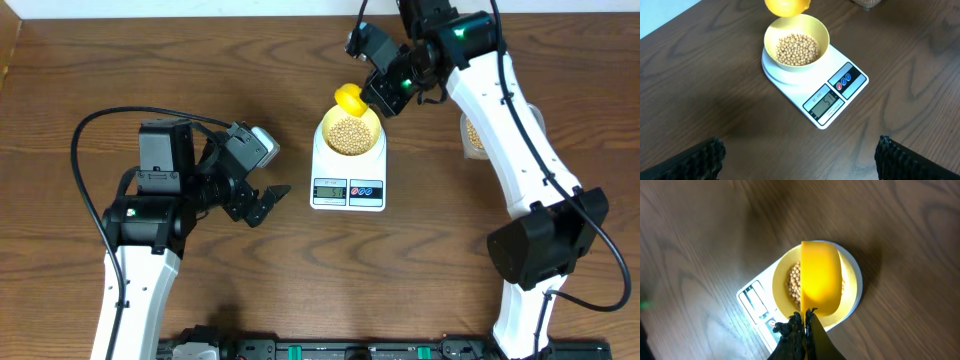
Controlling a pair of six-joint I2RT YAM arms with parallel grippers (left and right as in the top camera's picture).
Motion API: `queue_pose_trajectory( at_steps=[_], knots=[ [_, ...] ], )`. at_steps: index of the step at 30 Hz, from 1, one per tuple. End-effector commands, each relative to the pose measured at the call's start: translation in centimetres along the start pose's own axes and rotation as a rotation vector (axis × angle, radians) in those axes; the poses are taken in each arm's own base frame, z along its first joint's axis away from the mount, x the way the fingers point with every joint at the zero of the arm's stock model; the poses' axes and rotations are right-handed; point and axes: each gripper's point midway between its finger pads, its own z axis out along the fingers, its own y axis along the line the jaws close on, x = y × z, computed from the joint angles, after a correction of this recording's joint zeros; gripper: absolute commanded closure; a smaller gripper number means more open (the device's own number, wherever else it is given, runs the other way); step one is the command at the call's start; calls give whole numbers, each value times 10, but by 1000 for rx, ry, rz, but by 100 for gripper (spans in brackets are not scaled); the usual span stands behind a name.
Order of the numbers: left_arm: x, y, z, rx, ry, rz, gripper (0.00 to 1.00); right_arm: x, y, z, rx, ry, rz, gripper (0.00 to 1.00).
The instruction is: Scoop item into bowl and weigh 50g on scale
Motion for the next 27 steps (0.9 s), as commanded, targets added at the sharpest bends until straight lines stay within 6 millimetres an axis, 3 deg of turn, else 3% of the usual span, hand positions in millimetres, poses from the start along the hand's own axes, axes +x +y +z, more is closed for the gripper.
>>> queue_pose_trajectory(
  at_steps=[1, 15, 27],
  knots=[
    [1, -1, 1, 11, -3, 0, 2, 9, 1, 10, -8, 37, -28, 99],
    [1, -1, 1, 11, -3, 0, 2, 20, -2, 20, 3, 76, -93, 99],
    [1, -1, 1, 11, -3, 0, 2, 21, -2, 44, -10, 91, -106, 99]
  ],
)
